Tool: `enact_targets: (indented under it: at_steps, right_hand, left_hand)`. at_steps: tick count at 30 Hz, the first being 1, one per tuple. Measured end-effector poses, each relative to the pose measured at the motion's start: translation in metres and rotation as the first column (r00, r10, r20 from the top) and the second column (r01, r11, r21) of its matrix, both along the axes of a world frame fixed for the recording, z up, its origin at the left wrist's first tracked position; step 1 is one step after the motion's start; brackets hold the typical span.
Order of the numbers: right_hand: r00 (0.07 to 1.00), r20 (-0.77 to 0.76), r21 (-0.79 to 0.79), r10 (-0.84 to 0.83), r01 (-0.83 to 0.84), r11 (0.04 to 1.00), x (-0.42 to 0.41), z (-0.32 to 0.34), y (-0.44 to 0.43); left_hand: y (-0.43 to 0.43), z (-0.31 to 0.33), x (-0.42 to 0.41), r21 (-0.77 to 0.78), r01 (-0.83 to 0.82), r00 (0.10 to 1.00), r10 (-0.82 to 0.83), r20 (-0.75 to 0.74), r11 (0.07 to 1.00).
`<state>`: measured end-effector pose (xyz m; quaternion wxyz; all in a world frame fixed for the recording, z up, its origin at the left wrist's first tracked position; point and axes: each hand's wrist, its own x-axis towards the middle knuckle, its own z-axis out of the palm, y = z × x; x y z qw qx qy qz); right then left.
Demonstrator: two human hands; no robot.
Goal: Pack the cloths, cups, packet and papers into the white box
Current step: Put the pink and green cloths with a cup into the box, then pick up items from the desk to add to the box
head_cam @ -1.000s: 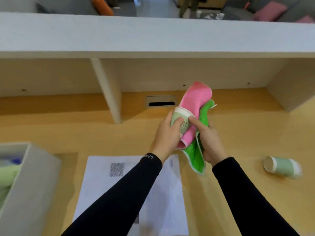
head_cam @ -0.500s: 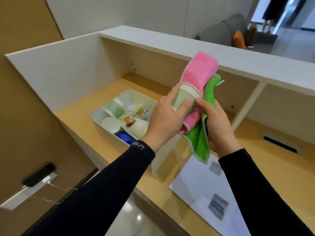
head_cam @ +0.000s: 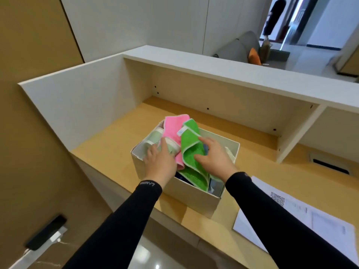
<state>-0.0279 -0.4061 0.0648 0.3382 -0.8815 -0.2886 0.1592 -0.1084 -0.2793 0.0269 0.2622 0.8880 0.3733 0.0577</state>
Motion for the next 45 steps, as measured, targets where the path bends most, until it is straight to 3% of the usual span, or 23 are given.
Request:
enact_targets:
  at_steps: [2, 4, 7, 11, 14, 16, 19, 23, 26, 30, 33, 39, 42, 45]
  right_hand:
    - [0.999, 0.027, -0.142, 0.025, -0.021, 0.99, -0.004, -0.003, 0.004]
    - [0.998, 0.066, -0.188, 0.011, 0.002, 0.982, -0.006, -0.002, 0.007]
    - [0.991, 0.09, -0.07, -0.097, 0.104, 0.992, -0.005, 0.007, 0.009]
    - [0.984, 0.049, 0.071, -0.174, 0.17, 0.983, -0.002, 0.02, -0.005]
    - [0.959, 0.02, 0.14, -0.284, 0.279, 0.95, 0.005, 0.019, -0.03]
    - [0.928, -0.034, 0.187, -0.37, 0.369, 0.91, 0.01, 0.012, -0.049]
    - [0.876, -0.115, 0.241, -0.469, 0.482, 0.842, 0.015, 0.001, -0.084]
    - [0.817, -0.189, 0.28, -0.545, 0.577, 0.767, 0.026, -0.013, -0.148]
    - [0.717, -0.268, 0.291, -0.643, 0.697, 0.656, 0.037, -0.029, -0.22]
    - [0.499, -0.438, 0.28, -0.748, 0.866, 0.413, 0.043, -0.057, -0.334]
    - [0.36, -0.479, 0.269, -0.801, 0.928, 0.257, 0.045, -0.069, -0.424]
    - [0.049, -0.516, 0.227, -0.855, 0.97, -0.081, 0.034, -0.087, -0.601]
    - [-0.057, -0.517, 0.161, -0.854, 0.974, -0.162, 0.022, -0.099, -0.658]
    - [-0.09, -0.473, 0.122, -0.876, 0.978, -0.167, 0.022, -0.105, -0.689]
  left_hand:
    - [0.007, -0.007, -0.001, 0.106, 0.01, 0.994, 0.002, -0.108, 0.994]
    - [0.015, -0.005, -0.002, 0.136, -0.031, 0.995, 0.044, -0.093, 0.99]
    - [0.025, 0.003, -0.003, 0.09, -0.092, 0.994, 0.086, 0.073, 0.992]
    - [0.017, 0.021, -0.007, 0.132, -0.065, 0.954, 0.023, 0.3, 0.989]
    - [-0.008, 0.031, -0.001, 0.254, 0.046, 0.89, -0.155, 0.429, 0.966]
    - [-0.035, 0.032, 0.009, 0.353, 0.135, 0.801, -0.312, 0.511, 0.926]
    - [-0.082, 0.036, 0.028, 0.238, 0.306, 0.736, -0.388, 0.555, 0.922]
    - [-0.142, 0.033, 0.06, -0.075, 0.49, 0.806, -0.419, 0.418, 0.868]
    - [-0.19, 0.021, 0.081, -0.148, 0.609, 0.777, -0.549, 0.309, 0.779]
    - [-0.271, -0.004, 0.108, -0.24, 0.691, 0.723, -0.643, 0.252, 0.682]
    - [-0.351, -0.019, 0.127, -0.317, 0.722, 0.684, -0.701, 0.2, 0.615]
    - [-0.516, -0.035, 0.156, -0.368, 0.829, 0.489, -0.865, 0.114, 0.421]
    - [-0.579, -0.046, 0.165, -0.413, 0.837, 0.429, -0.899, 0.086, 0.36]
    - [-0.629, -0.055, 0.172, -0.453, 0.83, 0.394, -0.916, 0.067, 0.325]
